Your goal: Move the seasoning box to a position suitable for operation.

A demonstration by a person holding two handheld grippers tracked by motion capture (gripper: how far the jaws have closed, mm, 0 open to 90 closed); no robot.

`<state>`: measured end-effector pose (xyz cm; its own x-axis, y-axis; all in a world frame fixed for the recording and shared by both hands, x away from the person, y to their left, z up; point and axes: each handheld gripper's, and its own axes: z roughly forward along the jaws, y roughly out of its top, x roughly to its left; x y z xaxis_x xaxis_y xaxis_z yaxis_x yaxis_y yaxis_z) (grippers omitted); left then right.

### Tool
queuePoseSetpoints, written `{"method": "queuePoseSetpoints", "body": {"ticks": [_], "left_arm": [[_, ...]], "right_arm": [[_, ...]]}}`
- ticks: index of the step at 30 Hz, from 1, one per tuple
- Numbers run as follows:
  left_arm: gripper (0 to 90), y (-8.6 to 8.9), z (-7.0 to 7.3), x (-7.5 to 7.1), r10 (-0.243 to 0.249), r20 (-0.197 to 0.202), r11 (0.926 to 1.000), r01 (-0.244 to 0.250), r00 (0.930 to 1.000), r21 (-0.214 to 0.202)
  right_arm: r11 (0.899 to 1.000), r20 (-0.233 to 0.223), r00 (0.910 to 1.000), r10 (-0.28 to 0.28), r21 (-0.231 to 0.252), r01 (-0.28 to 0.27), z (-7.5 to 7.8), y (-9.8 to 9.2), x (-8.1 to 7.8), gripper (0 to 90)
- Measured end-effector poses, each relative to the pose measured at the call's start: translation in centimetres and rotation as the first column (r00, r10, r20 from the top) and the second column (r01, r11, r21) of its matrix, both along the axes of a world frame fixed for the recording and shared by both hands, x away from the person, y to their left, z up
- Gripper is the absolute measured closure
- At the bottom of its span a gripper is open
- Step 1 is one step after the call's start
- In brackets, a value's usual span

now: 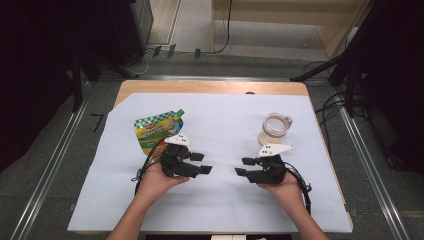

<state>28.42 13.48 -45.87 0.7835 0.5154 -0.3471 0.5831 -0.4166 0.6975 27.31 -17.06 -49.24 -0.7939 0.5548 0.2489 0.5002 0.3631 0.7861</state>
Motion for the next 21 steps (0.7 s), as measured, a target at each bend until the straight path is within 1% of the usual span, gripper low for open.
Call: {"method": "queuePoseSetpoints", "body": {"ticks": [1,2,3,6,7,8,9,10,12,14,16,18,19,20,21], "left_arm": [[38.3,0.05,-0.03,0.10,0.002,-0.010,1.0000,-0.003,0.9999,-0.007],[39.0,0.05,-0.03,0.10,0.002,-0.010,1.0000,-0.003,0.9999,-0.007],[40.5,0.05,-0.05,0.12,-0.003,-0.013,0.9997,0.003,0.9999,-0.024],[43.7,0.00,-0.04,0.06,-0.013,-0.003,0.9998,0.013,0.9999,-0.017],[45.1,-0.06,-0.04,0.00,-0.020,0.004,0.9996,0.020,0.9998,-0.018],[46.4,-0.06,-0.04,0.00,-0.020,0.004,0.9996,0.020,0.9998,-0.018],[47.3,-0.09,-0.08,-0.02,-0.024,0.003,0.9992,0.024,0.9997,-0.031],[48.3,-0.07,-0.09,-0.02,-0.027,0.003,0.9989,0.027,0.9996,-0.039],[50.8,-0.05,-0.06,-0.01,-0.033,-0.004,0.9981,0.033,0.9994,-0.051],[54.9,-0.07,-0.04,-0.01,-0.033,-0.007,0.9979,0.033,0.9994,-0.055],[54.3,-0.13,-0.13,0.05,-0.035,-0.012,0.9984,0.034,0.9993,-0.045],[51.7,-0.27,-0.34,0.08,-0.041,-0.027,0.9990,0.040,0.9988,-0.018],[49.4,-0.35,-0.40,0.08,-0.042,-0.028,0.9991,0.042,0.9987,0.002],[47.8,-0.35,-0.40,0.08,-0.042,-0.028,0.9991,0.042,0.9987,0.002],[47.1,-0.45,-0.48,0.03,-0.051,-0.017,0.9987,0.051,0.9985,0.006]], "right_arm": [[1.000,0.007,1.0000,0.004,-0.004,-0.004,-0.04,0.01,0.03,50.8],[1.000,0.012,0.9999,0.007,-0.008,-0.007,-0.08,0.03,0.06,50.7],[1.000,0.014,0.9999,0.006,-0.007,-0.006,-0.08,0.06,0.06,50.8],[1.000,0.022,0.9998,-0.001,0.002,0.001,0.02,0.04,0.02,51.8],[1.000,0.050,0.9987,-0.012,0.011,0.011,0.20,0.00,-0.04,51.9],[1.000,0.067,0.9975,-0.022,0.014,0.021,0.32,0.01,-0.11,51.9],[1.000,0.077,0.9969,-0.018,0.021,0.016,0.43,0.04,-0.17,52.9],[0.999,0.080,0.9967,-0.009,0.032,0.006,0.48,0.13,-0.22,52.8],[1.000,0.082,0.9966,-0.007,0.029,0.005,0.53,0.22,-0.32,51.8],[1.000,0.061,0.9981,0.000,0.027,-0.002,0.52,0.36,-0.44,51.3],[1.000,0.046,0.9989,0.006,0.021,-0.007,0.55,0.48,-0.54,50.5],[0.999,0.034,0.9993,0.015,0.035,-0.016,0.59,0.40,-0.52,50.4],[0.999,0.040,0.9991,0.016,0.039,-0.017,0.61,0.34,-0.52,50.6],[0.999,0.045,0.9989,0.016,0.044,-0.018,0.66,0.27,-0.56,50.2],[0.998,0.046,0.9986,0.024,0.048,-0.027,0.74,0.19,-0.57,49.4]]}}
